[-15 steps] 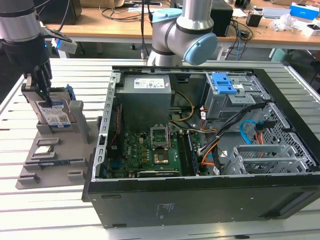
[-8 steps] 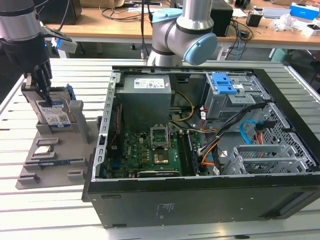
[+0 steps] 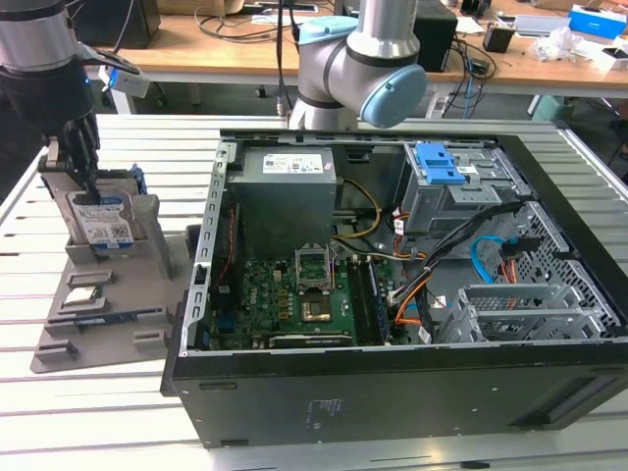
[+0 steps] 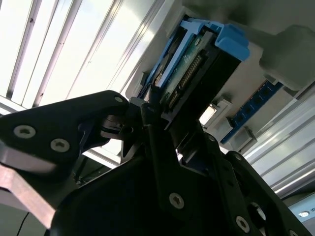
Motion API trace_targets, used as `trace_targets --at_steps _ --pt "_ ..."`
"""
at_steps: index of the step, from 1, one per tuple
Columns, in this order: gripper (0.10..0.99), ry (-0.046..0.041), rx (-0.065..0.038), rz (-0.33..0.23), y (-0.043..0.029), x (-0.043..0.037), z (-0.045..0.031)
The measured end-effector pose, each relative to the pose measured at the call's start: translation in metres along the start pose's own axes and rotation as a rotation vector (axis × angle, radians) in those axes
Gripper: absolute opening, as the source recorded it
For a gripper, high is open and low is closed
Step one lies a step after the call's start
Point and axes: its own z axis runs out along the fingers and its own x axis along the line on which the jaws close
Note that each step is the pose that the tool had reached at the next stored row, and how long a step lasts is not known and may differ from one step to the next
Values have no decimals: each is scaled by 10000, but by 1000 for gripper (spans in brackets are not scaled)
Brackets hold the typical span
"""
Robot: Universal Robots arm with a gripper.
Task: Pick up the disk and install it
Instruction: 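Pick up the disk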
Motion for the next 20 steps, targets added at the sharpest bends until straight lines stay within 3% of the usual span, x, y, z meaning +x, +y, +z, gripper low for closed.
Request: trace_targets --at_steps 8,13,19,20 --pt "373 0 0 0 5 -9 -110" --pt "365 0 -1 0 2 -95 -233" --pt "365 0 -1 0 9 -146 -439" --pt "365 0 -1 0 12 -159 -512"
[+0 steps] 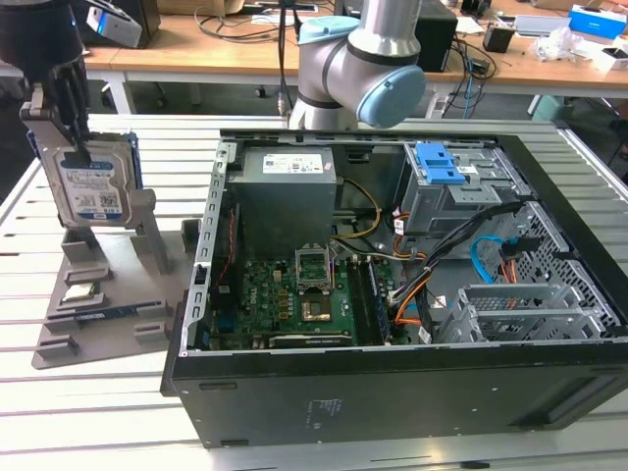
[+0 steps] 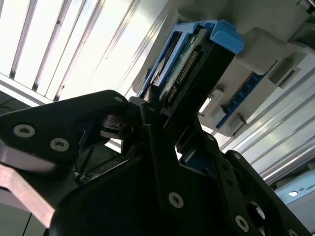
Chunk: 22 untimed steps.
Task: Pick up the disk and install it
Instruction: 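Pick up the disk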
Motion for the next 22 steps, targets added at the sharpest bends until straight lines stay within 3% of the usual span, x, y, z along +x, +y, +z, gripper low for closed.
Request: trace_targets --at_steps 10,22 --pt "365 1 0 0 20 -28 -386" --pt "365 0 -2 0 39 -34 -746"
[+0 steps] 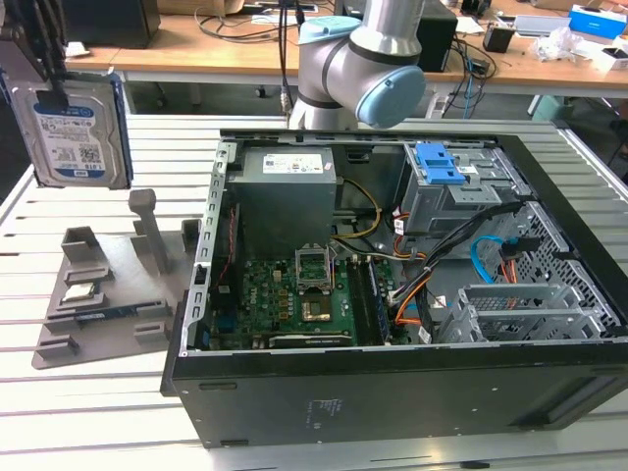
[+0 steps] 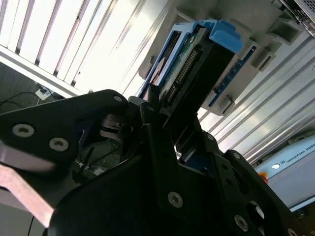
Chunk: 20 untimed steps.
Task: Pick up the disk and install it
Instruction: 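Pick up the disk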
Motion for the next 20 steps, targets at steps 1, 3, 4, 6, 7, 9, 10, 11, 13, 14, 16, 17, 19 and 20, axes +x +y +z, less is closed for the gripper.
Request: trace_targets --at_steps 1,3,4,6,7,9,10,11,13,14,16,17,19,20 --pt "365 0 -1 0 2 -1 -28" --pt "365 0 -3 0 8 -2 -148" --pt "365 0 -5 0 10 -3 -193" --pt "365 0 -6 1 13 -4 -261" --pt "365 0 -7 0 15 -5 -292" --pt "365 0 -10 0 18 -5 -349" --pt "365 -1 -10 1 19 -6 -380" --pt "365 -1 -11 0 20 -7 -402" --pt "365 -2 -12 0 23 -7 -453" --pt "365 -1 -15 0 24 -8 -492" --pt "365 -1 -17 1 26 -9 -542" --pt "365 -2 -18 1 28 -9 -570" --pt "365 -2 -21 1 30 -10 -611" --pt "365 -2 -21 0 30 -10 -632"
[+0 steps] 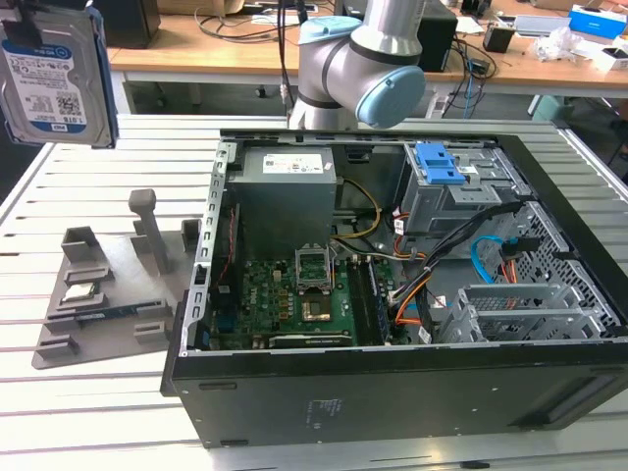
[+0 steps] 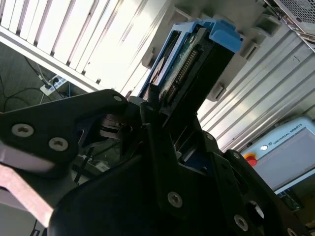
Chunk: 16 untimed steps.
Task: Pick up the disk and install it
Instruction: 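Pick up the disk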
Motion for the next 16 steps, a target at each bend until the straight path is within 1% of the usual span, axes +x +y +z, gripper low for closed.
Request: trace_targets --at_steps 7,9,11,13,16 --pt "365 0 -8 0 6 -3 -149" --pt "365 -1 -10 0 12 -4 -258" --pt "365 -1 -12 0 15 -5 -299" --pt "365 -1 -15 0 19 -6 -378" --pt "365 -2 -18 0 23 -7 -454"
